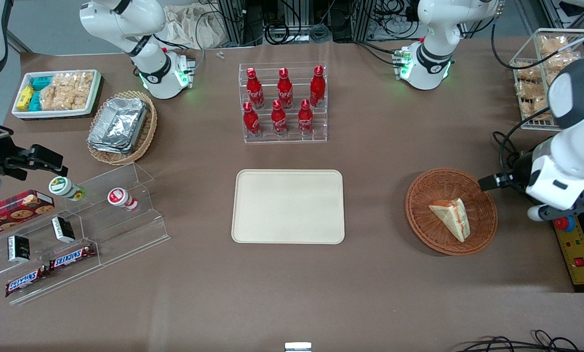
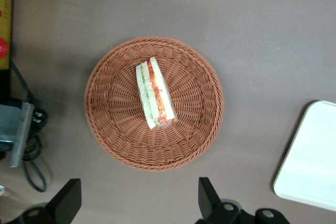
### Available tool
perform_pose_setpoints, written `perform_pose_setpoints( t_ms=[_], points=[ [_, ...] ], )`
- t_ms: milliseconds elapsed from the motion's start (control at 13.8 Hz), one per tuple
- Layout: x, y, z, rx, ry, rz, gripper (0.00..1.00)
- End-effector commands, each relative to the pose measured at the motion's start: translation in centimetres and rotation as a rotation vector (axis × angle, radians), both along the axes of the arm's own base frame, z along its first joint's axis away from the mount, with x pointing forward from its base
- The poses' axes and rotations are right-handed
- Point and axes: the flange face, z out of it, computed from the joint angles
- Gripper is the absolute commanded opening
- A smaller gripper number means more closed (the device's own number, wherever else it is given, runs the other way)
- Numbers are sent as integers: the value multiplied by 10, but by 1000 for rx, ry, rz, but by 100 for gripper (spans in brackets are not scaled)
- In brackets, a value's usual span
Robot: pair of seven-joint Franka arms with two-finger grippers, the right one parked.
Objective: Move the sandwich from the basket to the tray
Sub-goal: 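Move the left gripper over the wrapped sandwich in the wicker basket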
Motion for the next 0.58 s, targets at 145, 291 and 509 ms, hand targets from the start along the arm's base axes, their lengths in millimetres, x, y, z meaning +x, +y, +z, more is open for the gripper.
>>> perform_pose_setpoints(
  t_ms=[145, 291, 509],
  points=[
    [-3, 10, -96, 27, -18, 269, 100],
    [0, 12, -133, 125, -21, 341, 100],
    [0, 16, -168, 175, -45, 337, 100]
  ],
)
